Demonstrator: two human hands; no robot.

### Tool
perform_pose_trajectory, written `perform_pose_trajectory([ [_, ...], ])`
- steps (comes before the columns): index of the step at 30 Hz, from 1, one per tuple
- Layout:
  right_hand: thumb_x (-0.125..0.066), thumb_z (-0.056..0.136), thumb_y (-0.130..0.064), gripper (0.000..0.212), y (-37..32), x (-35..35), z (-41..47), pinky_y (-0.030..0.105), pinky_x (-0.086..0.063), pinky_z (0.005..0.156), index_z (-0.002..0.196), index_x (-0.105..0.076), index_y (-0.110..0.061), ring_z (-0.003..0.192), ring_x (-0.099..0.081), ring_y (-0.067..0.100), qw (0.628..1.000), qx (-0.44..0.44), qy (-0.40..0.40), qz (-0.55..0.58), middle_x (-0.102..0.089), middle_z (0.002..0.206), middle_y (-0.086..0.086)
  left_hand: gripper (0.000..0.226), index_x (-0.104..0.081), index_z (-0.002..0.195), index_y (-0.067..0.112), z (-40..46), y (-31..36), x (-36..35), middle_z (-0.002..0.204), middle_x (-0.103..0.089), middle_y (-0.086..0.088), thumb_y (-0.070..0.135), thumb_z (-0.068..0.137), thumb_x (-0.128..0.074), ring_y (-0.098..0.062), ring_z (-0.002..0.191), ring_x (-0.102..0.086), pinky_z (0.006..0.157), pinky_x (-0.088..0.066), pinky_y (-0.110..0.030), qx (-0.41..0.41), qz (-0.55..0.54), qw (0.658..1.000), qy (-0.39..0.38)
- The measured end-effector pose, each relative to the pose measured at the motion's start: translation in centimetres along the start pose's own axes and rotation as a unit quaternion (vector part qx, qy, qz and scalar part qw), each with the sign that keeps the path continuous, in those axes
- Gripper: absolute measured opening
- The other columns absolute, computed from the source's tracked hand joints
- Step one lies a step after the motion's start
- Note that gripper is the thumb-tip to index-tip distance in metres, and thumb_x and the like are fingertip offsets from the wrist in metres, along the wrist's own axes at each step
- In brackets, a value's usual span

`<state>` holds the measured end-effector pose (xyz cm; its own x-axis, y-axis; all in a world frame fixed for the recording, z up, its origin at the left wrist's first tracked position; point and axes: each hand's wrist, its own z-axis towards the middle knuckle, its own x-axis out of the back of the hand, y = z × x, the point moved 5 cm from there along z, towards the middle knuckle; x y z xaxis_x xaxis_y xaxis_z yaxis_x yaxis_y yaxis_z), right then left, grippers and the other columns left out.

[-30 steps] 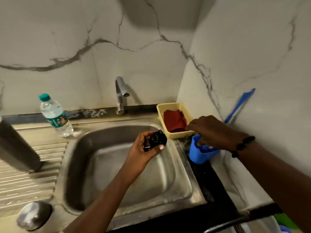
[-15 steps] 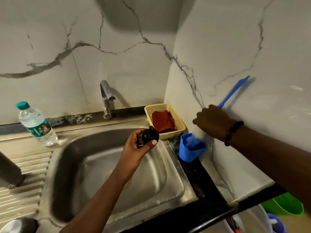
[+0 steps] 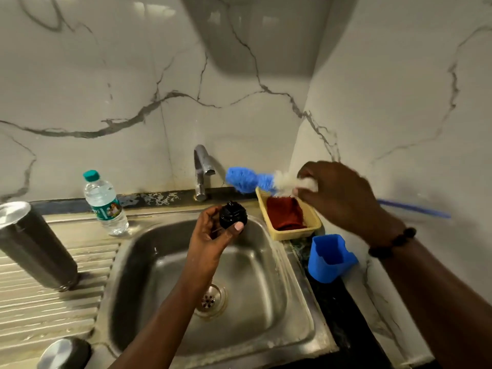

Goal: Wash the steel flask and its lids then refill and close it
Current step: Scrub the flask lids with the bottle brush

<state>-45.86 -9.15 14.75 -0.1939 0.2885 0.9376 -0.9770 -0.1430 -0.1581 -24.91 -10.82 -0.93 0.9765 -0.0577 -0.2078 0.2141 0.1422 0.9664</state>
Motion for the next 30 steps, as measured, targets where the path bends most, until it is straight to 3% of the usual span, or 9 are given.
perform_pose_trajectory([
  [4, -0.067, 0.085, -0.021, 0.021, -1.5, -6.3, -1.3, 0.033, -0.044, 0.069, 0.091, -0.049, -0.029, 0.08, -0.053, 0.01, 0.975, -0.016, 0.023, 0.22, -0.054, 0.086, -0.009, 0.055, -0.06, 0.123, 0.023, 0.2, 1.0, 2.7, 0.117, -0.072, 0.005, 0.022, 0.072, -0.08, -0.008, 0.109, -0.067, 0.087, -0.055, -0.026, -0.021, 0.021, 0.999, 0.038],
  [8, -0.067, 0.09, -0.013, 0.031, -3.5, -10.6, -2.3, 0.017, -0.05, 0.062, 0.107, -0.052, -0.033, 0.08, -0.061, -0.001, 0.925, -0.019, 0.019, 0.38, -0.061, 0.087, -0.014, 0.054, -0.057, 0.13, 0.017, 0.5, 1.3, 5.0, 0.119, -0.072, 0.001, 0.016, 0.079, -0.073, -0.01, 0.112, -0.067, 0.089, -0.054, -0.021, -0.036, 0.005, 0.997, 0.071],
  [10, -0.066, 0.091, -0.011, 0.036, -4.1, -11.9, -2.3, 0.018, -0.053, 0.061, 0.109, -0.052, -0.038, 0.075, -0.065, 0.005, 0.894, -0.033, 0.007, 0.447, -0.065, 0.091, -0.01, 0.053, -0.056, 0.131, 0.019, 0.5, 1.1, 6.1, 0.119, -0.071, 0.002, 0.021, 0.081, -0.07, -0.013, 0.114, -0.066, 0.095, -0.055, -0.028, -0.035, -0.005, 0.995, 0.092],
  [13, -0.068, 0.091, -0.016, 0.027, -5.1, -13.8, -1.7, 0.026, -0.056, 0.059, 0.112, -0.06, -0.031, 0.07, -0.068, 0.016, 0.846, -0.042, -0.046, 0.53, -0.07, 0.093, -0.003, 0.043, -0.053, 0.132, 0.022, 0.7, 0.4, 7.8, 0.126, -0.067, -0.001, 0.029, 0.091, -0.067, -0.02, 0.118, -0.064, 0.097, -0.053, -0.038, -0.027, -0.02, 0.991, 0.127],
  [17, -0.067, 0.091, -0.02, 0.016, -6.6, -15.2, -0.6, 0.031, -0.056, 0.055, 0.107, -0.065, -0.024, 0.059, -0.065, 0.015, 0.842, -0.002, -0.079, 0.533, -0.07, 0.078, -0.001, 0.041, -0.054, 0.126, 0.019, 1.6, 0.4, 9.3, 0.122, -0.065, -0.011, 0.031, 0.087, -0.047, -0.026, 0.106, -0.064, 0.094, -0.049, -0.048, -0.017, -0.072, 0.984, 0.161],
  [22, -0.06, 0.094, -0.035, 0.019, -8.3, -17.6, 0.3, 0.023, -0.043, 0.048, 0.111, -0.065, -0.029, 0.051, -0.051, 0.01, 0.816, -0.017, -0.151, 0.558, -0.06, 0.061, -0.001, 0.057, -0.052, 0.124, 0.018, 2.5, 1.6, 10.3, 0.113, -0.067, -0.004, 0.041, 0.073, -0.057, -0.022, 0.096, -0.062, 0.076, -0.053, -0.038, -0.043, -0.077, 0.982, 0.169],
  [24, -0.058, 0.092, -0.046, 0.023, -8.4, -18.4, 0.5, 0.02, -0.043, 0.051, 0.112, -0.065, -0.037, 0.053, -0.053, 0.007, 0.834, 0.004, -0.165, 0.526, -0.061, 0.062, -0.003, 0.049, -0.052, 0.126, 0.023, 2.8, 1.9, 11.0, 0.118, -0.067, 0.001, 0.045, 0.082, -0.054, -0.022, 0.105, -0.064, 0.084, -0.054, -0.044, -0.056, -0.044, 0.981, 0.178],
  [27, -0.057, 0.087, -0.055, 0.038, -7.9, -19.6, 0.5, 0.015, -0.042, 0.057, 0.119, -0.064, -0.036, 0.057, -0.056, 0.001, 0.841, -0.001, -0.188, 0.507, -0.062, 0.066, -0.01, 0.036, -0.053, 0.128, 0.029, 2.9, 1.9, 11.9, 0.127, -0.063, -0.005, 0.043, 0.097, -0.04, -0.031, 0.119, -0.059, 0.097, -0.05, -0.053, -0.075, -0.003, 0.981, 0.179],
  [30, -0.06, 0.091, -0.043, 0.031, -6.8, -20.1, 1.3, 0.014, -0.041, 0.054, 0.119, -0.065, -0.031, 0.053, -0.054, 0.001, 0.846, -0.021, -0.166, 0.507, -0.061, 0.061, -0.014, 0.047, -0.051, 0.128, 0.028, 2.7, 1.0, 12.0, 0.122, -0.062, -0.007, 0.057, 0.092, -0.041, -0.03, 0.109, -0.061, 0.087, -0.052, -0.043, -0.053, 0.05, 0.982, 0.173],
])
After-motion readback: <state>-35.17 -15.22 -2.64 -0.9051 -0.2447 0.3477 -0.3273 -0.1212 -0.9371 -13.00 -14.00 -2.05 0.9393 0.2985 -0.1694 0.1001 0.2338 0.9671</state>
